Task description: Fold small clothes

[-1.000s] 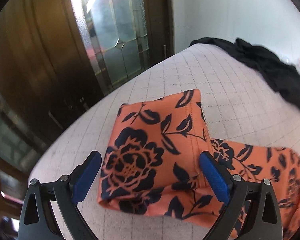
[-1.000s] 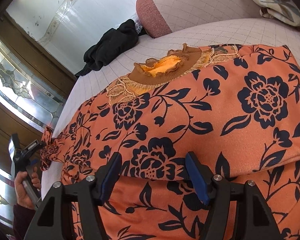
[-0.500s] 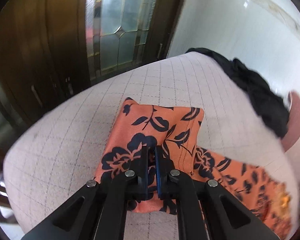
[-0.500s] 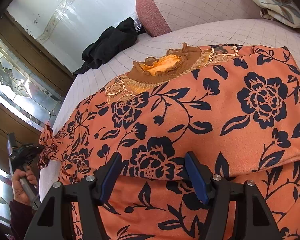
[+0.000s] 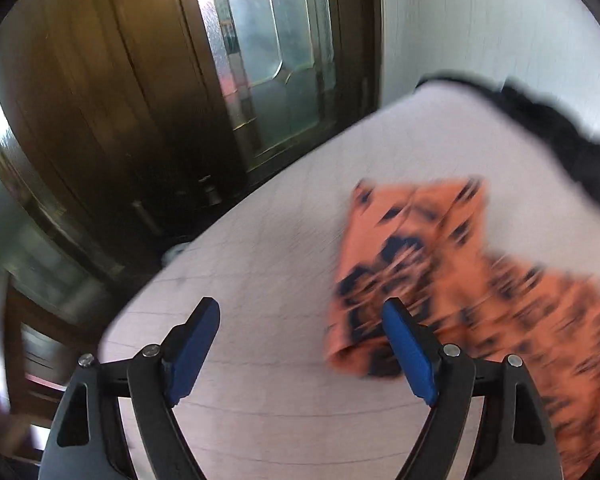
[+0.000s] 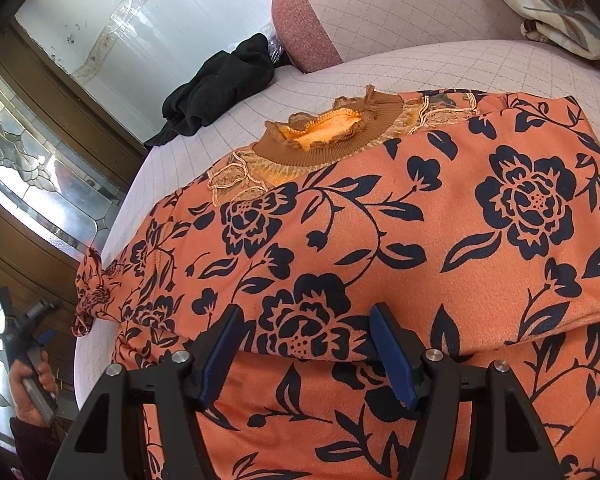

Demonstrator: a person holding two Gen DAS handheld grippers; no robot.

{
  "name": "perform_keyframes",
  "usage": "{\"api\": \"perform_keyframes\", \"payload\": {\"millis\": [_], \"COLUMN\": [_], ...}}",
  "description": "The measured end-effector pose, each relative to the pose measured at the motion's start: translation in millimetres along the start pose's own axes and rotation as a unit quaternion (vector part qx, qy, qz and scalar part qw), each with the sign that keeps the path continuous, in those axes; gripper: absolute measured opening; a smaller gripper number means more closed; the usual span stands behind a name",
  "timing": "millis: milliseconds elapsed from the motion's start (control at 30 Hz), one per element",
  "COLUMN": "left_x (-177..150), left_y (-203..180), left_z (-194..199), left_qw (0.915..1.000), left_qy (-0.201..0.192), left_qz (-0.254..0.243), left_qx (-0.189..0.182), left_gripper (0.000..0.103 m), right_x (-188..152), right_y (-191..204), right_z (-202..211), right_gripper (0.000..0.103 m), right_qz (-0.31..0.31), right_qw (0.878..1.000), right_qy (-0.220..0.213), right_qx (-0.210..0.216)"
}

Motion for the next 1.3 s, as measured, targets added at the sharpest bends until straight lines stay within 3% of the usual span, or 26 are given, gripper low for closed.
{"api": "perform_keyframes", "payload": {"millis": [167,300,467,567,800,967,1000,1033,1100,1200,1300], "left_x": [-9,-21,-19,-12,-10,-9,-9,-8,-6,-6,1], "left_y": [15,5,-11,-7,-21,-35,-35,-34,-34,-36,-31], "left_z": [0,17,7,-3,6,-9,-12,-15,-14,-5,19], "left_qw": [0.9997,0.9983,0.9905,0.9935,0.9887,0.9822,0.9836,0.985,0.9847,0.985,0.9832], "left_qy": [0.006,-0.01,-0.037,-0.025,-0.059,-0.073,-0.066,-0.056,-0.045,-0.057,-0.083], "left_qz": [-0.019,-0.058,-0.121,-0.108,-0.138,-0.173,-0.168,-0.16,-0.145,-0.141,-0.107], "left_qx": [0.015,-0.004,0.052,0.025,-0.002,0.011,0.0,-0.035,-0.085,-0.082,-0.122], "left_gripper": [0.084,0.084,0.084,0.084,0.084,0.082,0.069,0.046,0.02,0.01,0.008], "right_x": [0,0,0,0,0,0,0,0,0,0,0], "right_y": [-1,0,1,0,0,0,0,1,1,0,-1], "right_z": [0,-1,-2,-1,-1,-1,-1,-1,-1,0,1], "right_gripper": [0.069,0.069,0.07,0.07,0.07,0.069,0.07,0.07,0.069,0.067,0.062], "right_qz": [-0.001,0.001,0.002,0.0,-0.003,-0.002,-0.002,-0.002,0.0,-0.002,-0.002], "right_qw": [1.0,1.0,1.0,1.0,1.0,1.0,1.0,1.0,1.0,1.0,1.0], "right_qy": [-0.001,-0.001,-0.003,-0.002,-0.002,-0.004,-0.004,-0.005,-0.004,-0.006,-0.006], "right_qx": [0.002,-0.002,-0.006,-0.001,-0.001,-0.003,-0.004,-0.004,-0.004,-0.002,-0.005]}}
Point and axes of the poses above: each gripper's, at about its wrist camera, not at the fingertips, and z roughly against the way its jaws point, y to its left, x to its top, the point moved 4 cm from there along -z, roughly the way its jaws point, and after that the axes turned 3 degrees about y, right-handed, at the moved point
